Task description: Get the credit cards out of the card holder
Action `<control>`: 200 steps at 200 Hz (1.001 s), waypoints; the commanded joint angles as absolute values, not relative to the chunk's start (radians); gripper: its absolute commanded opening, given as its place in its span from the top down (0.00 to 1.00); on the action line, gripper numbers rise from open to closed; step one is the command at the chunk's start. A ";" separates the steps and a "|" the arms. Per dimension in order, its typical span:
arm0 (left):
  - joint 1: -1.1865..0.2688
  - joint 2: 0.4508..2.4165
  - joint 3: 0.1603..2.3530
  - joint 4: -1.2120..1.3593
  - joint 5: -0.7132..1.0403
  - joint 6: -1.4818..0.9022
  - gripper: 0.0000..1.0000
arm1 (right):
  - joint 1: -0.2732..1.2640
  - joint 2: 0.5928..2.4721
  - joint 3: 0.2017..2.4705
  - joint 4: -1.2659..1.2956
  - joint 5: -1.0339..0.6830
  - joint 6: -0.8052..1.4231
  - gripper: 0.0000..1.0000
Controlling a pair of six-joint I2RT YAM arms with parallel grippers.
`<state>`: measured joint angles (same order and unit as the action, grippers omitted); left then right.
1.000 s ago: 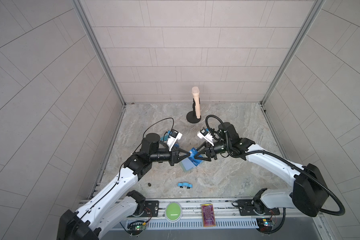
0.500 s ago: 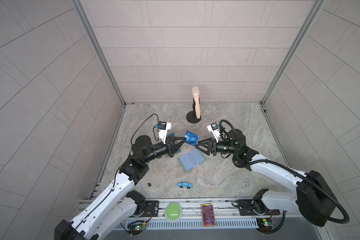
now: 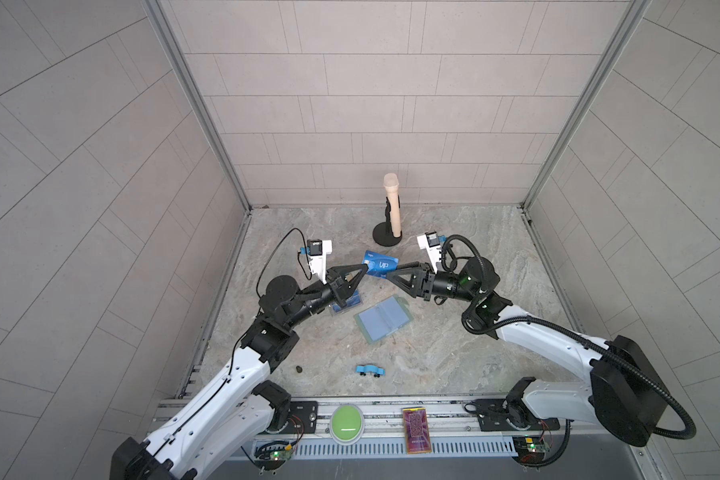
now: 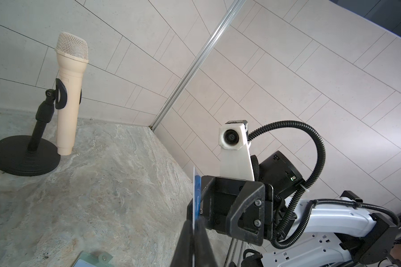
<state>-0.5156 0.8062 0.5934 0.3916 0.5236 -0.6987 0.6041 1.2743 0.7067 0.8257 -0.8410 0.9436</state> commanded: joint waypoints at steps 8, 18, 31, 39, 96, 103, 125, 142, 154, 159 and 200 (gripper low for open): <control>-0.517 0.802 0.581 0.472 0.512 -0.728 1.00 | 0.621 1.291 0.719 0.922 -0.856 0.992 0.66; -0.517 0.802 0.581 0.478 0.512 -0.732 1.00 | 0.623 1.295 0.719 0.925 -0.857 0.990 0.71; -0.516 0.802 0.581 0.480 0.513 -0.735 1.00 | 0.624 1.296 0.718 0.929 -0.856 0.989 0.76; -0.517 0.802 0.579 0.482 0.515 -0.740 0.99 | 0.625 1.296 0.715 0.935 -0.854 0.991 0.79; -0.516 0.790 0.567 0.484 0.522 -0.748 0.84 | 0.624 1.287 0.713 0.943 -0.848 0.987 0.95; -0.516 0.789 0.565 0.477 0.523 -0.743 0.76 | 0.624 1.285 0.712 0.943 -0.848 0.987 0.96; -0.515 0.784 0.569 0.449 0.535 -0.726 0.54 | 0.623 1.277 0.699 0.943 -0.848 0.967 0.98; -0.513 0.770 0.589 0.374 0.545 -0.677 0.42 | 0.621 1.263 0.679 0.923 -0.842 0.913 0.98; -0.509 0.757 0.619 0.267 0.554 -0.621 0.33 | 0.615 1.247 0.673 0.878 -0.858 0.872 0.98; -0.509 0.753 0.639 0.210 0.560 -0.580 0.30 | 0.610 1.239 0.677 0.844 -0.871 0.853 0.99; -0.440 0.755 0.857 -0.343 0.541 -0.273 0.22 | 0.596 1.132 0.752 0.296 -0.874 0.496 1.00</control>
<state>-0.4923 0.7631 0.7322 0.0044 0.5442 -0.4961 0.5999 1.2114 0.6930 0.6357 -0.8669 0.7574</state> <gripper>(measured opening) 0.769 0.054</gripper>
